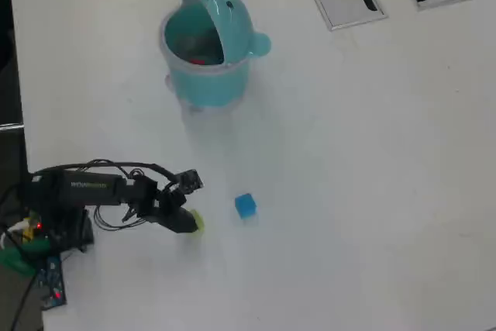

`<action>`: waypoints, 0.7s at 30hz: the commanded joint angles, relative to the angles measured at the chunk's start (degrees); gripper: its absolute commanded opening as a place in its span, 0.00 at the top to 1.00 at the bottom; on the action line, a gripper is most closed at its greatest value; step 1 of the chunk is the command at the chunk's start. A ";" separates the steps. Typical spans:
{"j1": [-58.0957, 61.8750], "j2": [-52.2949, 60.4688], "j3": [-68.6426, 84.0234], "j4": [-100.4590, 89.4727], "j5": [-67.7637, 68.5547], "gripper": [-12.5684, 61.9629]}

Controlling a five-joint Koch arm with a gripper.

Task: Grasp RGB lego blocks and put them in the bin one by one.

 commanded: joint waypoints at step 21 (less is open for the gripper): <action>-2.72 -1.14 11.43 -7.82 -2.81 0.36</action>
